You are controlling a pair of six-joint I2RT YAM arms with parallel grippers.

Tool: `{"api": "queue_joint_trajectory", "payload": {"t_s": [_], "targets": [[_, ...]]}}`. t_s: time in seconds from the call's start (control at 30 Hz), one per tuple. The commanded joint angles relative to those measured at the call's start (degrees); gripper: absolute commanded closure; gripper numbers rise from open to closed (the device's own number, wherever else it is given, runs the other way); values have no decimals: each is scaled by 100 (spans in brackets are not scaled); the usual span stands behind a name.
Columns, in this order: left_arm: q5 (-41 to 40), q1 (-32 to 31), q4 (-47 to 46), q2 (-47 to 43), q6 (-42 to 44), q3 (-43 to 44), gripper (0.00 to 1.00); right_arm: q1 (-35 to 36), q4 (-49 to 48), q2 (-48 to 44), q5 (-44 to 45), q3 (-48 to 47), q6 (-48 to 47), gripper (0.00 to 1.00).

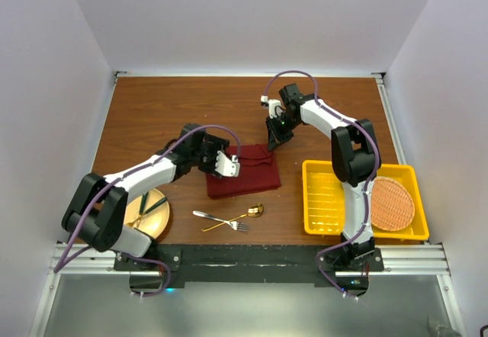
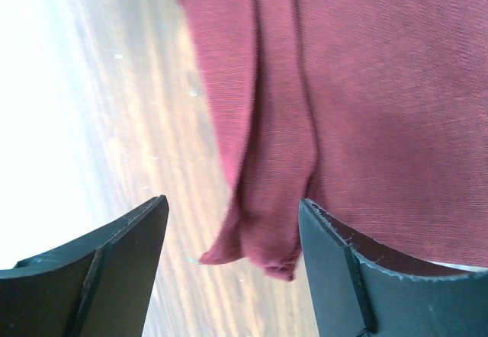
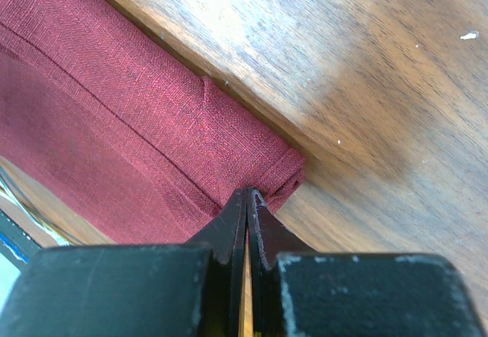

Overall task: Fold the napkin into a case and place the utensils inside
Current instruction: Fold the lower triangle-folded napkin at the center of the board.

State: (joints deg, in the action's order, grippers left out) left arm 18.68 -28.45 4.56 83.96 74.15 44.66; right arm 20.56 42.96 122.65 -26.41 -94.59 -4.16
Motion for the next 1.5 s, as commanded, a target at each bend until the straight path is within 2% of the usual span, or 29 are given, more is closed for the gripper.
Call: {"api": "queue_joint_trajectory", "payload": {"t_s": [0.0,0.07,0.13,0.33,0.47,0.67,0.77,0.87,0.97,1.23,1.33,1.37,1.43,1.47], "targets": [[523,234,-227,-117,-199,-36,24,10,20,5,40,27,-85,100],[541,304,-367,-143,-225,-159,23,10,-16,-31,49,80,-76,100],[541,375,-745,-161,-147,-370,3,10,-33,-57,49,125,-67,100],[804,384,-518,41,55,-274,2,1,-51,-75,66,151,-85,100],[638,384,-701,278,231,-222,4,1,-33,-66,75,125,-93,100],[435,384,-526,744,442,182,14,1,-33,-48,66,98,-76,100],[400,384,-509,867,416,349,19,-8,-33,-39,57,81,-76,100],[444,384,-465,937,425,446,29,1,-25,-31,66,54,-67,100],[488,384,-158,990,530,525,42,1,-16,-31,66,37,-50,100],[488,384,159,1245,522,798,69,1,2,5,84,-7,-23,100],[531,384,326,1254,478,886,85,-8,11,13,93,-42,-23,100],[558,384,405,1237,460,921,94,-8,28,22,93,-68,-23,100],[654,384,484,1158,381,948,100,1,63,13,66,-147,-23,100],[698,384,607,1140,346,1000,100,1,107,5,58,-235,-6,100]]}}
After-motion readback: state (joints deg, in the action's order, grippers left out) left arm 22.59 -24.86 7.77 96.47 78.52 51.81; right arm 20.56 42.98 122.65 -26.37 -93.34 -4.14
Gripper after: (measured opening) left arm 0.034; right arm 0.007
